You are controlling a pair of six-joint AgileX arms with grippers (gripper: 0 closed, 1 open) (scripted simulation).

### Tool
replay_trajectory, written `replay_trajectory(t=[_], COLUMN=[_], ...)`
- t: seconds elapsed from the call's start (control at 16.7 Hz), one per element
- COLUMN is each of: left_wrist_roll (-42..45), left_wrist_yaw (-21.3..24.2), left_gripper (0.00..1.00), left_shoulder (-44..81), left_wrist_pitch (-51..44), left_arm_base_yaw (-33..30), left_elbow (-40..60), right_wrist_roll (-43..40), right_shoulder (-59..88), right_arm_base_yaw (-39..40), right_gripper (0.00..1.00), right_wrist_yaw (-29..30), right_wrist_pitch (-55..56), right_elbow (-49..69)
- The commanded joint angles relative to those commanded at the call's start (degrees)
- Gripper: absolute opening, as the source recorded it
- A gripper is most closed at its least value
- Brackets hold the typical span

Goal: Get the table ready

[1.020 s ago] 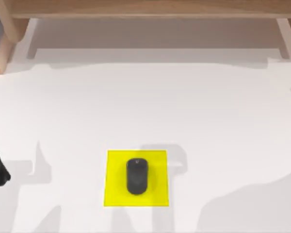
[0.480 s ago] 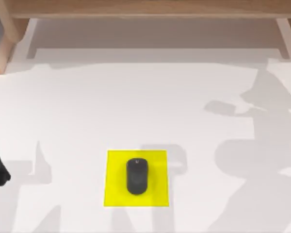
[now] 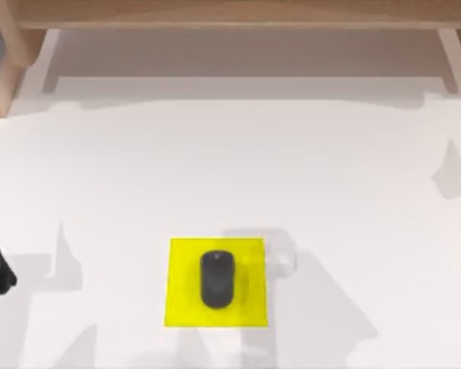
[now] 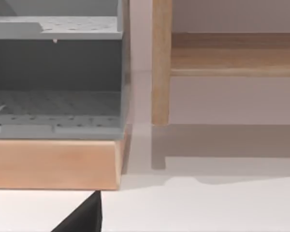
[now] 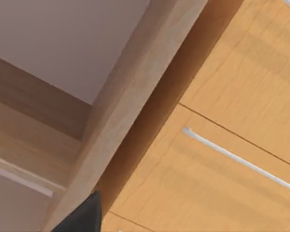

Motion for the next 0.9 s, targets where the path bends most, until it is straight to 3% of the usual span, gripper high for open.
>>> replay_trajectory(t=[0.48,0.9], left_wrist_roll=[0.0,0.0], left_wrist_yaw=[0.0,0.0], left_gripper=[1.0,1.0], left_shoulder=[0.0,0.0], left_wrist_pitch=[0.0,0.0], left_arm_base_yaw=[0.0,0.0], left_elbow=[0.0,0.0], right_wrist_roll=[24.84,29.23], right_shoulder=[-41.29,-48.07], right_arm_base_yaw=[6.81,7.86], right_gripper=[1.0,1.0], right_wrist_yaw=[5.08,5.92], right_wrist_pitch=[-17.67,-20.83], right_elbow=[-24.34,-29.52])
